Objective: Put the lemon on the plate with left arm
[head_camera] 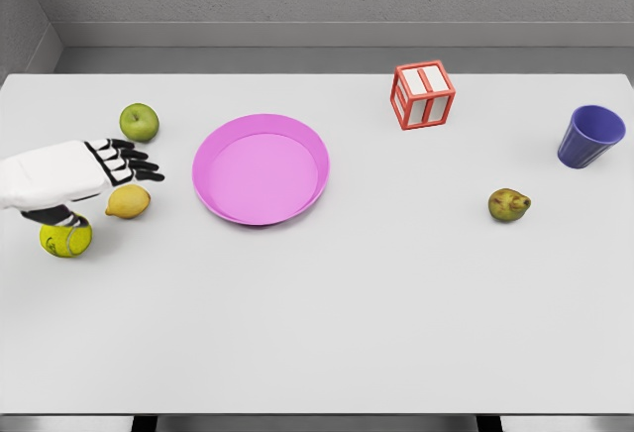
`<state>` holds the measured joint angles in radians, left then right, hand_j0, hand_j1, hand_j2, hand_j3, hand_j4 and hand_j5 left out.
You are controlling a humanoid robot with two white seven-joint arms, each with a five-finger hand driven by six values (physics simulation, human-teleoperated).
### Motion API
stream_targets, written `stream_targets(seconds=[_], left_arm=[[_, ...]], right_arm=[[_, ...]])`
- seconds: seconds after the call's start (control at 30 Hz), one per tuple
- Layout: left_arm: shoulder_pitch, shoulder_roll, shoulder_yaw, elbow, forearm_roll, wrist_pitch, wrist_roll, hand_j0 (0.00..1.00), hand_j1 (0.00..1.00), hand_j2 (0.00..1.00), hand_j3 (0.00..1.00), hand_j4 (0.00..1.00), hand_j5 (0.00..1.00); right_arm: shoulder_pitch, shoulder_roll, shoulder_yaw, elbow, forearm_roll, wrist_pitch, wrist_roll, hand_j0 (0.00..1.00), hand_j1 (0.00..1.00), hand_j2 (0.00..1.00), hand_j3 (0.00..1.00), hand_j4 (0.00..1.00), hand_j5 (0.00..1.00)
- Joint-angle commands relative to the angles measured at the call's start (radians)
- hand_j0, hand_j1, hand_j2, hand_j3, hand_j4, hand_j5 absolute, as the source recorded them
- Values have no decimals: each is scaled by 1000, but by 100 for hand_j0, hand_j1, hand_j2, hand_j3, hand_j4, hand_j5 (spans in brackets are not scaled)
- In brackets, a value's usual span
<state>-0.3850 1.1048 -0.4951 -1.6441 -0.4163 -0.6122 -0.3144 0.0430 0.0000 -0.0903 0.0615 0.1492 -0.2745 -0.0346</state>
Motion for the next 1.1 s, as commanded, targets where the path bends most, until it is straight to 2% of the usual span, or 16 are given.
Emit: stream_targets(seconds=[0.0, 0.1, 0.4, 0.73, 1.07], left_arm=[[-3, -17, 6, 4, -19, 1, -11, 100, 100, 100, 100, 100, 100], [-11, -40, 6, 13, -53, 1, -11, 100, 100, 100, 100, 100, 100], [-18, -83, 1, 78, -70, 1, -11, 100, 100, 100, 100, 100, 100], [-26, -126, -2, 99, -98, 1, -11, 93, 93, 93, 93, 93, 93], [-35, -149, -7, 102, -101, 1, -11, 93, 93, 93, 93, 93, 93]], right_arm=[[0, 0, 0, 0, 0, 0, -1, 100, 100, 100, 100, 100, 100], [0, 0, 0, 0, 0, 0, -1, 100, 100, 100, 100, 100, 100], [0, 0, 0, 0, 0, 0, -1, 100, 100, 100, 100, 100, 100], [0, 0, 0, 0, 0, 0, -1, 100, 100, 100, 100, 100, 100], [0, 0, 0, 0, 0, 0, -1, 100, 100, 100, 100, 100, 100]])
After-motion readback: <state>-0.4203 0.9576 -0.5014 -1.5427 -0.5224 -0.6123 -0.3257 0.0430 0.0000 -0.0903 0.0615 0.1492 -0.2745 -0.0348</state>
